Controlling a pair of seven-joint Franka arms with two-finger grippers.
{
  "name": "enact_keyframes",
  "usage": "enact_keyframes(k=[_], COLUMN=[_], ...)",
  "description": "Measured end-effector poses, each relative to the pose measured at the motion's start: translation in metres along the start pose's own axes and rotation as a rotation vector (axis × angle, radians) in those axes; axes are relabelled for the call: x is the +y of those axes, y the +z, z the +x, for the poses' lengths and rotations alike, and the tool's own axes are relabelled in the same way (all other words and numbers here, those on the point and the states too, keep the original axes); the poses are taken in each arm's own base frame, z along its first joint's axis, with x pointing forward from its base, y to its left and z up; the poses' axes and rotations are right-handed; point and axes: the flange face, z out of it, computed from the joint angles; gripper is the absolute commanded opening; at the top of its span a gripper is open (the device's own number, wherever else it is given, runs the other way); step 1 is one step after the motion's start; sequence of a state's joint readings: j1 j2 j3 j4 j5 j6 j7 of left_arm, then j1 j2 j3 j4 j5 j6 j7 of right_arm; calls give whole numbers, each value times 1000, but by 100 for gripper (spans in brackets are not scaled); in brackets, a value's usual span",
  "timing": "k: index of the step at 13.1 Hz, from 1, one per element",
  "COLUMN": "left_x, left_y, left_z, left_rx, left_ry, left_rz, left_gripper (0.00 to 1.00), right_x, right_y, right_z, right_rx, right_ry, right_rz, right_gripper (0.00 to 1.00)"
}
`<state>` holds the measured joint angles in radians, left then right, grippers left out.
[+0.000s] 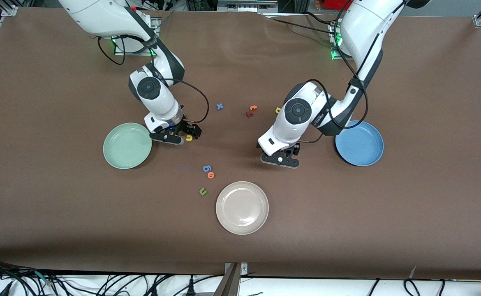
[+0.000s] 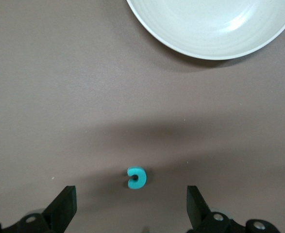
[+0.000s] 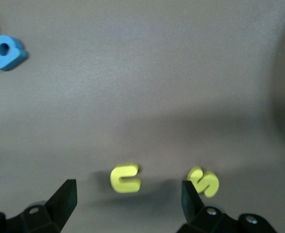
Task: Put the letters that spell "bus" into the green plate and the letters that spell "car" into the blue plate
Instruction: 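Grasp the yellow u with the right gripper while the left gripper grasps teal c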
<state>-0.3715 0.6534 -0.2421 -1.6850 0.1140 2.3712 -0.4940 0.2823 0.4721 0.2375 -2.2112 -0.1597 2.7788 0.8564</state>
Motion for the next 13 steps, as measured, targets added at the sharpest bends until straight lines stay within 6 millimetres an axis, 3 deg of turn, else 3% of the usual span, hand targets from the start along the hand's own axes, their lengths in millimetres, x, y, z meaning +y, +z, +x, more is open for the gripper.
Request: enact_keyframes(k=[2, 5, 9, 13], left_x=[1, 8, 18, 21], left_y=[16, 41, 57, 62], left_z=[0, -6, -17, -23], left_rx=[22, 40, 37, 26], left_ry=[-4, -8, -7, -9], left_rz=[5, 36, 55, 59], left_gripper=[100, 99, 91, 74], right_x=[-5, -17, -15, -11], right_y=[10, 10, 9, 9], right_z=[-5, -9, -5, 0], right_rx=[25, 35, 40, 48], right_ry=[1, 11, 17, 17], right_rz=[-6, 1, 0, -7], right_gripper=[96, 95, 68, 31])
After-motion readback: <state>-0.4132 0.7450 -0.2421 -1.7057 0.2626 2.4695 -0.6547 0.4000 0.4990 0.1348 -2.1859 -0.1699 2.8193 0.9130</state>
